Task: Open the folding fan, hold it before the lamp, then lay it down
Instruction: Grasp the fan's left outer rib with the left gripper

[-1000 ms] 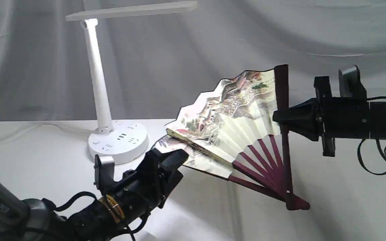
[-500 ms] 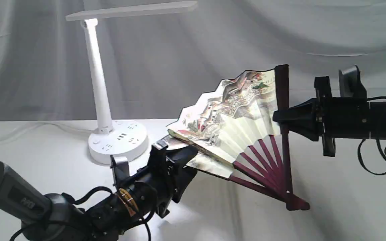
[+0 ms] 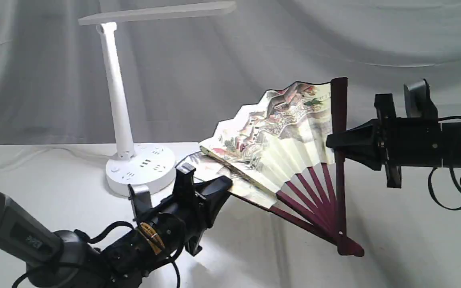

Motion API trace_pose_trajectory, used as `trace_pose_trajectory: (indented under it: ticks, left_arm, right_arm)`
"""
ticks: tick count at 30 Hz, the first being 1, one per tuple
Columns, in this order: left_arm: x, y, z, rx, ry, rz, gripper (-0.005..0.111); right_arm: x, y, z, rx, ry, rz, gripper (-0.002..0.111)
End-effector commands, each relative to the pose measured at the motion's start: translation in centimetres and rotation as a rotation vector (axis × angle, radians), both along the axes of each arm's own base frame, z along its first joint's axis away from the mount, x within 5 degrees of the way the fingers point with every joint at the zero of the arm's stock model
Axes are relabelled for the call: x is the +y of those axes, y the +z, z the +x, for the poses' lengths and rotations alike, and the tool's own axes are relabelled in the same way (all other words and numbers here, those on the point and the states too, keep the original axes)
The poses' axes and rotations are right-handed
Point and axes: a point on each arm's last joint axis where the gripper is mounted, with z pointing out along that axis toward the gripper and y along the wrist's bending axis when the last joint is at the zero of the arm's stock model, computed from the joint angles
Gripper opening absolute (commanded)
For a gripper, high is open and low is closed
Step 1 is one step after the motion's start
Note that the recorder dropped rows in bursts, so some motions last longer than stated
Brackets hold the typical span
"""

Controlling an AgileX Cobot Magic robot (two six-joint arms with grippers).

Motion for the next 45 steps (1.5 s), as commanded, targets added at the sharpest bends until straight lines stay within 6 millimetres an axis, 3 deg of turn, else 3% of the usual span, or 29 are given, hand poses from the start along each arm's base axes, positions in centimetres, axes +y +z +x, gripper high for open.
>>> trace_pose_trajectory:
  ticks: [1, 7, 14, 22, 28, 35, 45]
  left_arm:
    - [0.2, 0.0, 0.2, 0.003, 0.026, 0.004, 0.0]
    - [-0.3, 0.5, 0.6, -0.025, 0.001, 0.0, 0.0]
    - [-1.9, 2.3, 1.6, -0.129, -0.113, 0.003, 0.0]
    - [-2.3, 2.6, 1.8, -0.065, -0.133, -0.081, 0.0]
    - [-3.5, 4.3, 2.7, -0.139, -0.208, -0.093, 0.0]
    - [-4.1, 5.4, 3.4, -0.131, -0.222, -0.127, 0.0]
    - [-7.9, 8.1, 4.1, -0.164, -0.249, -0.118, 0.0]
  right_arm:
    - [0.1, 0.1, -0.3, -0.008, 0.024, 0.004, 0.0]
    - [0.5, 0.1, -0.3, -0.01, 0.036, 0.002, 0.0]
    - [2.3, 0.1, -0.2, -0.028, 0.082, -0.003, 0.0]
    - [2.4, 0.1, -0.2, -0.035, 0.086, -0.007, 0.0]
    - [2.4, 0.1, -0.2, -0.033, 0.092, -0.014, 0.0]
    - [1.3, 0.4, 0.0, -0.045, 0.03, 0.027, 0.0]
    - [-1.7, 0.4, -0.3, -0.045, -0.041, 0.022, 0.0]
